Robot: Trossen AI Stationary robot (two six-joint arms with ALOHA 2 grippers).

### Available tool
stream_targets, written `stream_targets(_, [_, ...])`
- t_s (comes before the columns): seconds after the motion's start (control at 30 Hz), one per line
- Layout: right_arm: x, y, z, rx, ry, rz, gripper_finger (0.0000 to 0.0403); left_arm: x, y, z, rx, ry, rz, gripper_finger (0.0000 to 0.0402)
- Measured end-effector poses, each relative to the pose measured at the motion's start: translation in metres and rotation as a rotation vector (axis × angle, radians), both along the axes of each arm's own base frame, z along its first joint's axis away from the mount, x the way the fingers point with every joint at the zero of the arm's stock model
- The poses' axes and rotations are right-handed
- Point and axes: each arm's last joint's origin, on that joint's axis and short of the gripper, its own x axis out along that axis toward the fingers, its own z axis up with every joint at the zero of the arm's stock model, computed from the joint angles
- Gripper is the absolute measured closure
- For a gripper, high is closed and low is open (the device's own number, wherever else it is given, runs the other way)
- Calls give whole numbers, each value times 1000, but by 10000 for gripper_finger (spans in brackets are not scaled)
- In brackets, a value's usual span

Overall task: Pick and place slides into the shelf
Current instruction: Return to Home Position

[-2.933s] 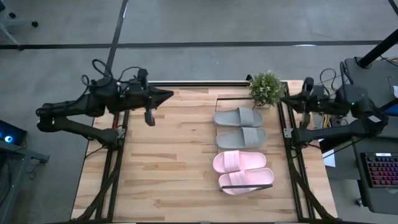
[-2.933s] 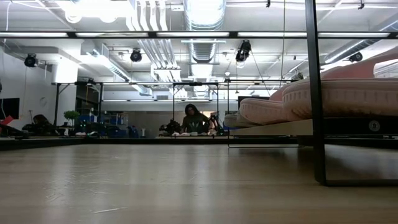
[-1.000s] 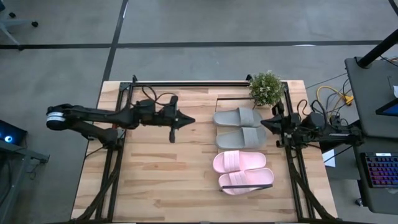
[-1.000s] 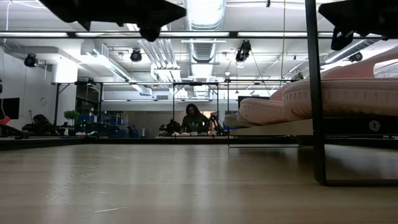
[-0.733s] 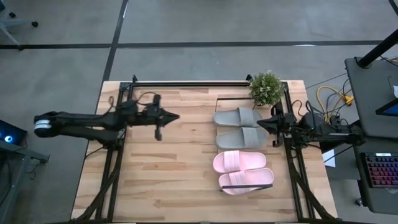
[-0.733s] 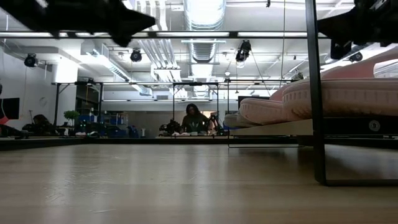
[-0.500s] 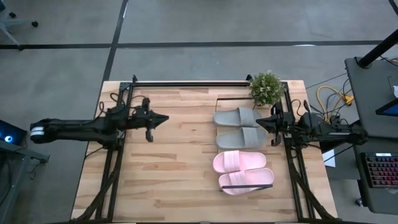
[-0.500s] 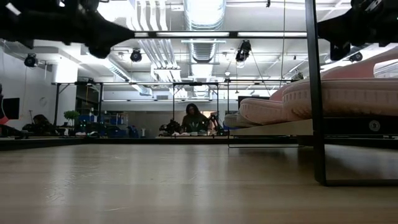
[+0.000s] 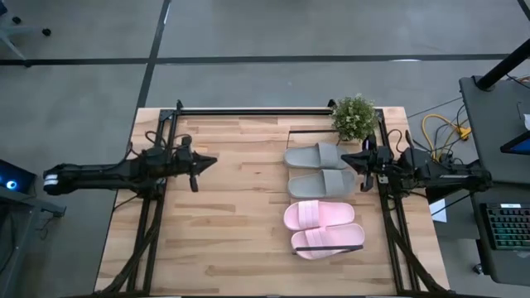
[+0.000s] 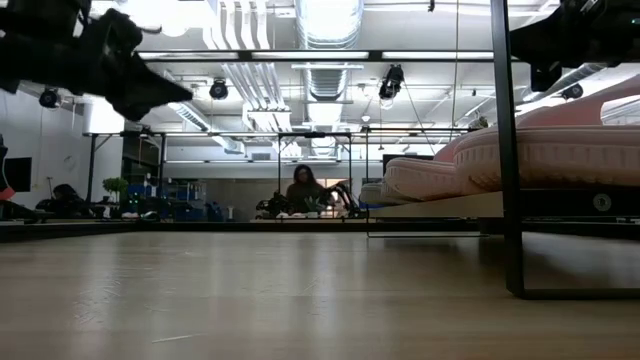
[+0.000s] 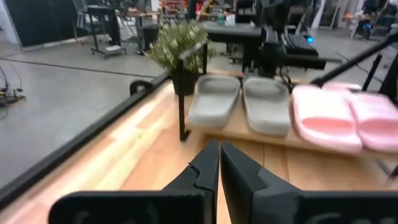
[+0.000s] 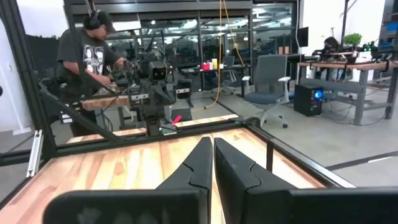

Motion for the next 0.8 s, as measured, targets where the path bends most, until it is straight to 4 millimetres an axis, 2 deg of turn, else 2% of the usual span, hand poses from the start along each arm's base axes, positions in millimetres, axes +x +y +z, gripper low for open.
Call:
stream_targets(0.13, [2, 0, 0, 4, 17, 0, 394, -2, -1, -22, -18, 40, -1, 401])
stream_targets(0.23, [4, 0, -2, 45, 29, 3, 394, -4, -3, -32, -55, -1, -21, 401])
stream_targets(0.57, [9, -1, -4, 140, 39, -41, 394, -11, -16, -37, -55, -42, -160, 401])
stream_targets(0.8, [15, -1, -3, 150, 50, -46, 394, -20, -25, -36, -62, -52, -160, 401])
